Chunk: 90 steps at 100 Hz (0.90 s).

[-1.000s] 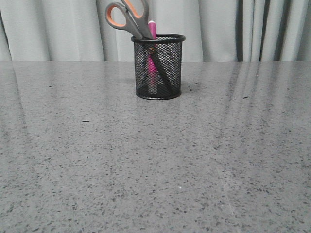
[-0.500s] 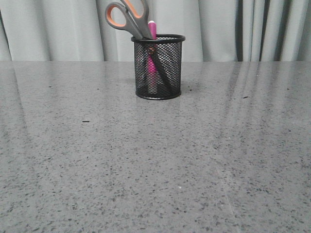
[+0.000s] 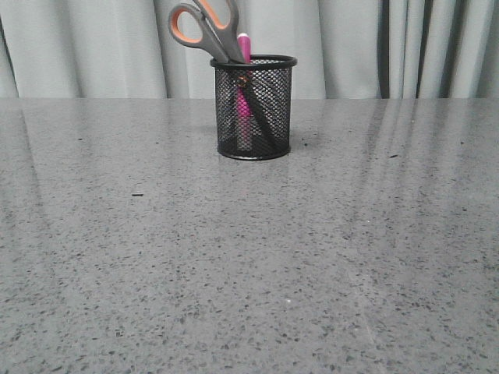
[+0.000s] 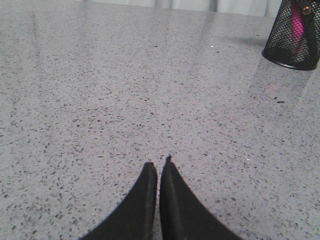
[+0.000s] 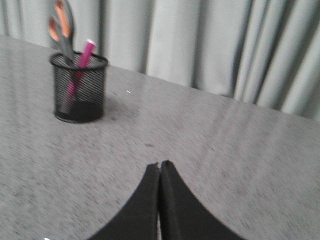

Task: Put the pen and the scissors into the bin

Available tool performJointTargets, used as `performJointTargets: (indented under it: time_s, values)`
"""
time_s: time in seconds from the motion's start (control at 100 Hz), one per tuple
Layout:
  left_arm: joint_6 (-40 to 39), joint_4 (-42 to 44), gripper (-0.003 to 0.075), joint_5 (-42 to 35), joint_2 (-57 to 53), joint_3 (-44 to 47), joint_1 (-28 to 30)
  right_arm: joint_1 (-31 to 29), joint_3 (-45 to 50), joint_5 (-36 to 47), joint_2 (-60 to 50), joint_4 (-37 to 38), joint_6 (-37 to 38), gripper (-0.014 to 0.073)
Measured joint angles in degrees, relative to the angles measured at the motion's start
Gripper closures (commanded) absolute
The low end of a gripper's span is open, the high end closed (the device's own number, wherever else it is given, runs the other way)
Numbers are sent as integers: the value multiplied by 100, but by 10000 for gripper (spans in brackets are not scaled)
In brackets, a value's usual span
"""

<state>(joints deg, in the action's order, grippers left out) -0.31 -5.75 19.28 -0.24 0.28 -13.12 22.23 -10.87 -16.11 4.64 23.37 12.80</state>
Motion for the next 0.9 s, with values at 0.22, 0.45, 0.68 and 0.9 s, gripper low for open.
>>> performJointTargets:
  time_s: [0.22, 0.45, 0.68, 0.9]
  values:
    - [0, 0, 740, 0, 0, 0, 0, -835, 669, -76, -470, -264, 0, 663]
    - [0, 0, 740, 0, 0, 0, 0, -1458, 1173, 646, -515, -896, 0, 663]
    - [0, 0, 740, 0, 0, 0, 0, -1551, 1173, 270, -520, -1102, 0, 663]
    - [0, -4, 740, 0, 0, 0, 0, -1551, 1173, -258, -520, -1532, 0, 663]
